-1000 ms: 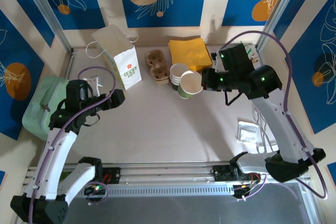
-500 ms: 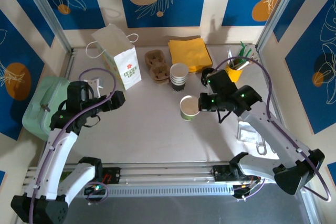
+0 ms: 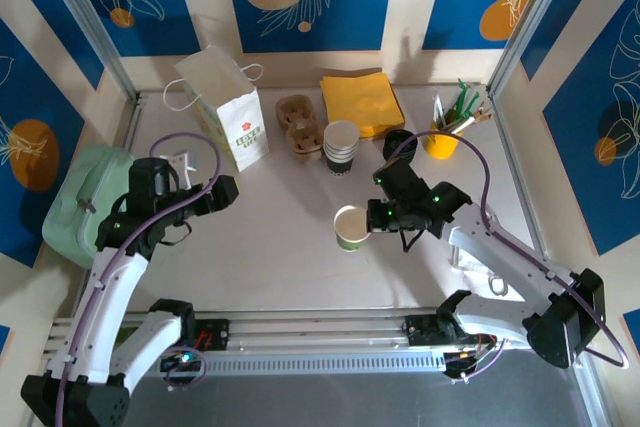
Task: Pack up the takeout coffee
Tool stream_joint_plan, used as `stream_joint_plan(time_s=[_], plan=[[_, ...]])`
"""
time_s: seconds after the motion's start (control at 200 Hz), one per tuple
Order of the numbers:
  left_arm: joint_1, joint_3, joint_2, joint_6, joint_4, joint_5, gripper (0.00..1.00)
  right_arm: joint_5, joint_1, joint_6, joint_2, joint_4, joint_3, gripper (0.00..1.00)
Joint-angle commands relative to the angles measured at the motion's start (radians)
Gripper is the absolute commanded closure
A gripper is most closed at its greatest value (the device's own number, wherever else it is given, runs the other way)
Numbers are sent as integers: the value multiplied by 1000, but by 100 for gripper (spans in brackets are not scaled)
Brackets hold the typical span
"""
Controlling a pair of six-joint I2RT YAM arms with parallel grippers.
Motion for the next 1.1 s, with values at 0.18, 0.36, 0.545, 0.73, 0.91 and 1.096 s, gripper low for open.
stream_joint_plan(time_s=[0.18, 0.36, 0.545, 0.73, 0.91, 1.096], plan=[[-6, -22, -9, -19, 9, 15, 1, 5, 53, 39, 47, 107, -45, 100], [-5, -27, -2, -19, 7, 15, 1, -1, 62, 43, 88, 121, -37, 100], [-6, -31, -1, -25, 21, 26, 1, 8, 71, 39, 109, 135, -24, 100], [-5, -36, -2, -26, 23, 26, 1, 32, 75, 36, 116, 141, -20, 93], [-5, -27, -1, -20, 2, 26, 1, 47, 79, 45, 120, 143, -24, 92], [-5, -21, -1, -19, 4, 23, 0, 47, 79, 48, 129, 147, -24, 87]])
